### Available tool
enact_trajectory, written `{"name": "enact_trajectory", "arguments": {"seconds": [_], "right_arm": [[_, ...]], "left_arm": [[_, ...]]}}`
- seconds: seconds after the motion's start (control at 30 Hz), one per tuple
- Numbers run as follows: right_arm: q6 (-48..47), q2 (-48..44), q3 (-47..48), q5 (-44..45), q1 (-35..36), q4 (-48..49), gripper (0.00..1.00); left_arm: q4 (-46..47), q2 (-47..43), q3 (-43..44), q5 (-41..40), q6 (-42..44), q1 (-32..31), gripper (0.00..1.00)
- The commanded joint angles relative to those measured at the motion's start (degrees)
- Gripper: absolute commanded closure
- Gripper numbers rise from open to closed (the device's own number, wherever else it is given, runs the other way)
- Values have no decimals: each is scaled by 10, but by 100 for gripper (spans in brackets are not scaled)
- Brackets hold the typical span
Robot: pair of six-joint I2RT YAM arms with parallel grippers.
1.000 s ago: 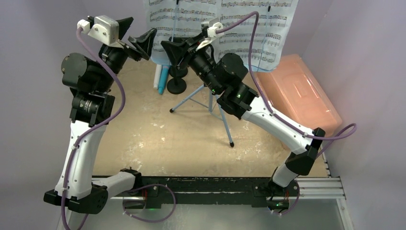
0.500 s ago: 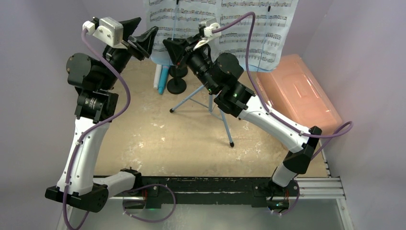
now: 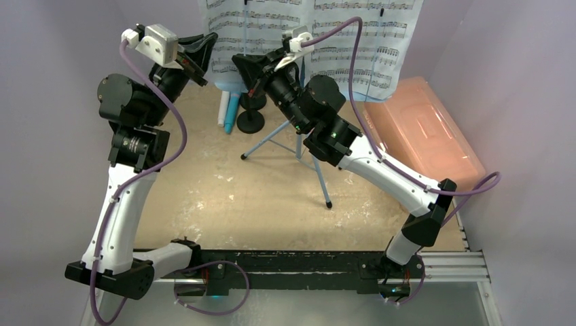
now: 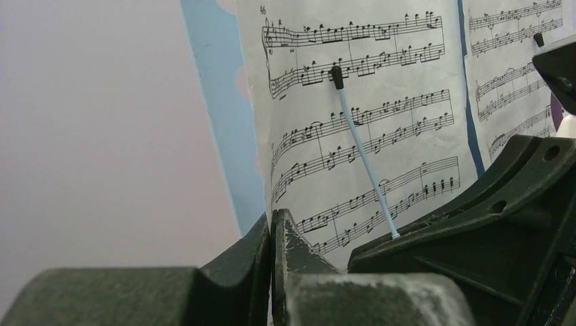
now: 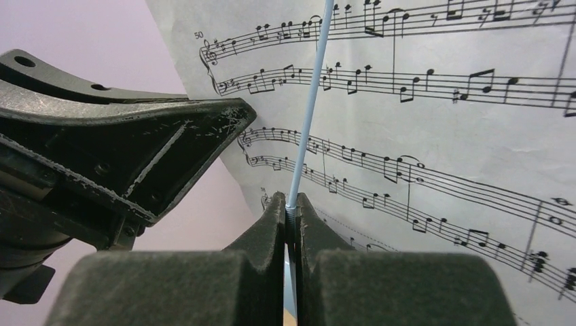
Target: Pack up the instrument practice props
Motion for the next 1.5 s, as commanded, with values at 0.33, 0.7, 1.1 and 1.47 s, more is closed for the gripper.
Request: {"name": "enact_trajectory", "arguments": {"seconds": [0.33, 0.7, 1.1, 1.47], "right_arm": [[-3, -2, 26, 6, -1, 18, 100], [-3, 10, 37, 6, -1, 13, 100], [-2, 17, 43, 9, -2, 9, 100], [3, -7, 2, 24, -2, 35, 100]], "left_arm": [[-23, -28, 5, -141, 91, 2, 100], [-25, -46, -17, -362, 223, 2, 100], [6, -59, -36, -501, 328, 2, 100], [21, -66, -48, -529, 357, 2, 100]]}}
